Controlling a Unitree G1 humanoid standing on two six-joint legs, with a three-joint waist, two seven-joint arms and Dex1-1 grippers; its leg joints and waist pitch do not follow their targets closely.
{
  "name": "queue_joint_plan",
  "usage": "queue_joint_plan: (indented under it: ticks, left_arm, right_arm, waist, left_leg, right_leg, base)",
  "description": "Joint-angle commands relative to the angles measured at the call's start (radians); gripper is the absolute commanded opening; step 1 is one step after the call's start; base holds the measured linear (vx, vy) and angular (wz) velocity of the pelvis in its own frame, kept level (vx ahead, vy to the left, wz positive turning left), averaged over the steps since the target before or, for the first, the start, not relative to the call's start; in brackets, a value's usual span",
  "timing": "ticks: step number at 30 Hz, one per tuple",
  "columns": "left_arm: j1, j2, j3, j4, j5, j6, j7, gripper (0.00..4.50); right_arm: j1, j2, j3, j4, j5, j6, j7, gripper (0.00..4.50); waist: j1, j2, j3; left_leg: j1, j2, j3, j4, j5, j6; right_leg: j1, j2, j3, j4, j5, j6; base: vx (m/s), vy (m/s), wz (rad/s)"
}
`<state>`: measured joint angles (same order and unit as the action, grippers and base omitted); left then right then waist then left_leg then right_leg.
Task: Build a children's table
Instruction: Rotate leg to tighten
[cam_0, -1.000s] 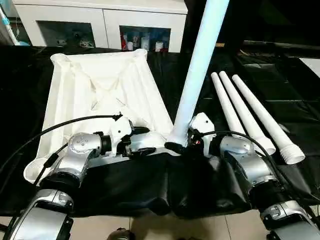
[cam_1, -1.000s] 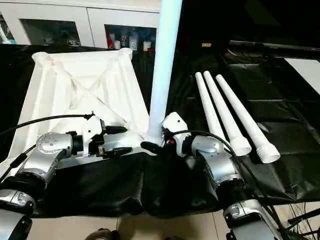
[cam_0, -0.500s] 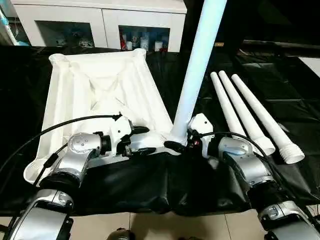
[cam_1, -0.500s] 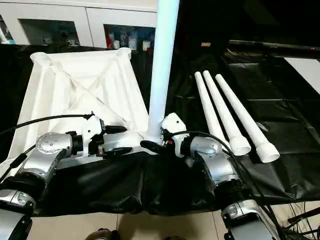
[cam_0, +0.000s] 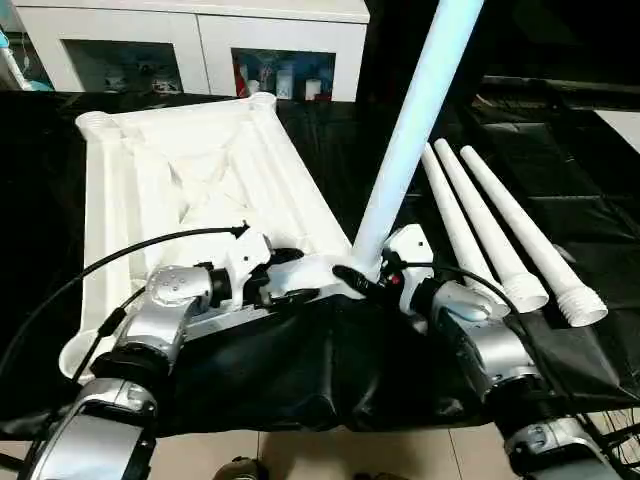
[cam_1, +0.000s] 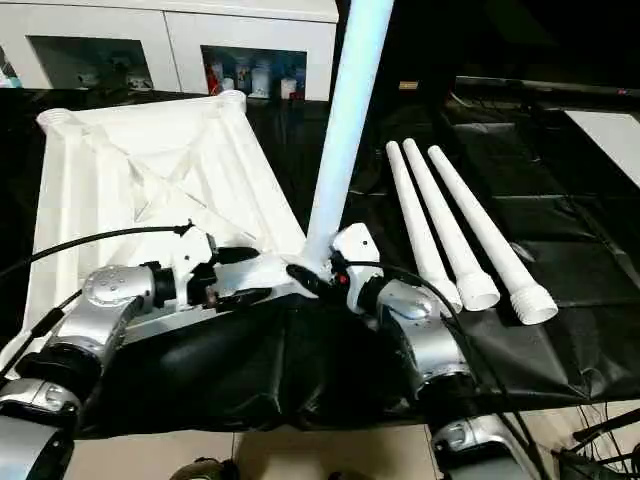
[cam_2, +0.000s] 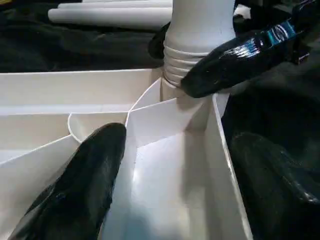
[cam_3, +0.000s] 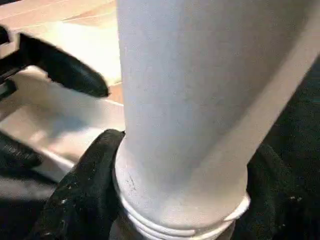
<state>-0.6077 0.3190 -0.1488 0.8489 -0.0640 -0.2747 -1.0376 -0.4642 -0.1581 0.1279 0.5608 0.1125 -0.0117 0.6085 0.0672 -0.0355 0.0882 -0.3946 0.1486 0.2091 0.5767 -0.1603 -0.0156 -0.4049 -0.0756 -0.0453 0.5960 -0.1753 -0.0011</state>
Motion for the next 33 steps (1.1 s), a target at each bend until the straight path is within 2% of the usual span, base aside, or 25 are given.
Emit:
queue_joint_plan:
  ticks: [1, 6, 8, 11, 13, 14, 15, 17, 18, 22, 23, 25, 28, 30, 32, 33]
  left_arm:
    - [0.007, -0.007, -0.031, 0.043, 0.047, 0.045, 0.020, 3.82]
    - [-0.005, -0.018, -0.044, 0.064, 0.082, 0.049, 0.085, 3.82]
    - [-0.009, -0.024, -0.044, 0.071, 0.092, 0.056, 0.119, 3.82]
    - [-0.011, -0.030, -0.041, 0.072, 0.095, 0.061, 0.141, 3.82]
    - [-0.018, -0.037, -0.035, 0.080, 0.103, 0.069, 0.180, 3.82]
    - [-0.022, -0.041, -0.029, 0.084, 0.103, 0.075, 0.196, 3.82]
    - [-0.024, -0.043, -0.027, 0.086, 0.102, 0.077, 0.204, 3.82]
    - [-0.026, -0.047, -0.023, 0.088, 0.099, 0.078, 0.210, 3.82]
    - [-0.026, -0.048, -0.022, 0.090, 0.098, 0.078, 0.214, 3.82]
    - [-0.023, -0.052, -0.018, 0.089, 0.099, 0.081, 0.236, 3.82]
    - [-0.022, -0.052, -0.017, 0.088, 0.099, 0.082, 0.238, 3.82]
    - [-0.021, -0.052, -0.017, 0.087, 0.099, 0.083, 0.240, 3.82]
    - [-0.016, -0.050, -0.015, 0.085, 0.098, 0.086, 0.239, 3.82]
    - [-0.010, -0.046, -0.017, 0.078, 0.095, 0.091, 0.228, 3.82]
    - [-0.004, -0.042, -0.018, 0.074, 0.093, 0.091, 0.215, 3.82]
    - [-0.001, -0.039, -0.017, 0.071, 0.090, 0.094, 0.206, 3.82]
  right_arm:
    - [0.006, 0.009, -0.035, 0.005, -0.012, 0.024, -0.087, 2.75]
    - [-0.023, 0.063, -0.072, 0.074, -0.055, 0.048, -0.322, 2.75]
    - [-0.041, 0.092, -0.091, 0.110, -0.072, 0.063, -0.431, 2.75]
    - [-0.047, 0.121, -0.097, 0.116, -0.078, 0.080, -0.484, 2.75]
    - [-0.038, 0.143, -0.074, 0.097, -0.090, 0.088, -0.481, 2.75]
    - [-0.034, 0.147, -0.066, 0.089, -0.090, 0.090, -0.472, 3.10]
    - [-0.032, 0.149, -0.061, 0.084, -0.094, 0.090, -0.470, 3.10]
    - [-0.027, 0.148, -0.052, 0.074, -0.102, 0.086, -0.472, 3.47]
    - [-0.026, 0.146, -0.049, 0.071, -0.104, 0.085, -0.473, 3.49]
    - [-0.026, 0.144, -0.055, 0.067, -0.093, 0.088, -0.480, 3.88]
    - [-0.026, 0.143, -0.058, 0.058, -0.091, 0.092, -0.483, 3.93]
    - [-0.024, 0.142, -0.062, 0.044, -0.083, 0.098, -0.474, 3.94]
    - [-0.005, 0.108, -0.065, -0.050, -0.048, 0.106, -0.384, 3.94]
    - [0.008, 0.070, -0.059, -0.106, -0.022, 0.112, -0.302, 3.94]
    - [0.019, 0.036, -0.050, -0.146, -0.002, 0.118, -0.230, 3.94]
    - [0.027, 0.012, -0.051, -0.178, 0.031, 0.130, -0.167, 3.94]
  waist:
    - [-0.002, 0.014, -0.055]
    - [-0.012, 0.015, -0.053]
    - [-0.015, 0.016, -0.052]
    - [-0.016, 0.016, -0.053]
    - [-0.015, 0.015, -0.053]
    - [-0.016, 0.015, -0.052]
    - [-0.015, 0.014, -0.051]
    - [-0.013, 0.013, -0.049]
    - [-0.013, 0.013, -0.049]
    - [-0.014, 0.014, -0.049]
    - [-0.014, 0.015, -0.048]
    - [-0.014, 0.013, -0.046]
    - [-0.013, 0.014, -0.045]
    - [-0.010, 0.012, -0.050]
    - [-0.011, 0.012, -0.048]
    - [-0.010, 0.010, -0.048]
  left_leg:
    - [0.039, 0.098, -0.052, -0.093, -0.420, -0.036]
    - [0.042, 0.097, -0.056, -0.095, -0.463, -0.064]
    - [0.043, 0.097, -0.057, -0.097, -0.473, -0.073]
    - [0.045, 0.096, -0.056, -0.098, -0.482, -0.078]
    - [0.043, 0.096, -0.056, -0.098, -0.484, -0.076]
    - [0.044, 0.095, -0.055, -0.099, -0.490, -0.076]
    - [0.045, 0.094, -0.056, -0.098, -0.501, -0.076]
    - [0.047, 0.094, -0.057, -0.098, -0.510, -0.075]
    - [0.047, 0.095, -0.059, -0.098, -0.516, -0.076]
    - [0.045, 0.096, -0.062, -0.101, -0.529, -0.079]
    - [0.049, 0.095, -0.061, -0.101, -0.541, -0.082]
    - [0.047, 0.094, -0.062, -0.101, -0.551, -0.081]
    - [0.047, 0.095, -0.064, -0.103, -0.558, -0.077]
    - [0.042, 0.097, -0.062, -0.103, -0.512, -0.063]
    - [0.037, 0.096, -0.058, -0.103, -0.479, -0.049]
    - [0.039, 0.095, -0.055, -0.100, -0.473, -0.041]
  right_leg:
    - [0.015, -0.096, 0.058, -0.081, -0.322, -0.215]
    - [0.007, -0.099, 0.059, -0.087, -0.389, -0.195]
    - [0.004, -0.096, 0.060, -0.087, -0.394, -0.193]
    - [0.003, -0.094, 0.061, -0.087, -0.380, -0.187]
    - [0.005, -0.095, 0.061, -0.086, -0.374, -0.180]
    - [0.003, -0.094, 0.061, -0.088, -0.376, -0.177]
    - [0.003, -0.095, 0.061, -0.089, -0.393, -0.174]
    - [0.001, -0.098, 0.062, -0.094, -0.429, -0.164]
    - [0.000, -0.098, 0.063, -0.096, -0.448, -0.157]
    - [0.000, -0.097, 0.062, -0.097, -0.463, -0.146]
    - [-0.005, -0.097, 0.063, -0.099, -0.469, -0.145]
    - [-0.004, -0.097, 0.063, -0.100, -0.481, -0.141]
    - [-0.003, -0.097, 0.062, -0.103, -0.488, -0.130]
    - [0.006, -0.097, 0.062, -0.097, -0.431, -0.131]
    - [0.010, -0.094, 0.061, -0.095, -0.388, -0.145]
    - [0.009, -0.096, 0.062, -0.096, -0.384, -0.153]
  base:
    - [0.000, 0.000, 0.00]
    - [0.000, 0.000, 0.00]
    - [0.000, 0.000, 0.00]
    - [0.000, 0.000, 0.00]
    - [0.000, 0.000, 0.00]
    - [0.000, 0.000, 0.00]
    - [0.000, 0.000, 0.00]
    - [0.000, 0.000, 0.00]
    - [0.000, 0.000, 0.00]
    - [0.000, 0.000, 0.00]
    - [0.000, 0.000, 0.00]
    - [0.000, 0.000, 0.00]
    - [0.000, 0.000, 0.00]
    - [0.000, 0.000, 0.00]
    - [0.000, 0.000, 0.00]
    - [0.000, 0.000, 0.00]
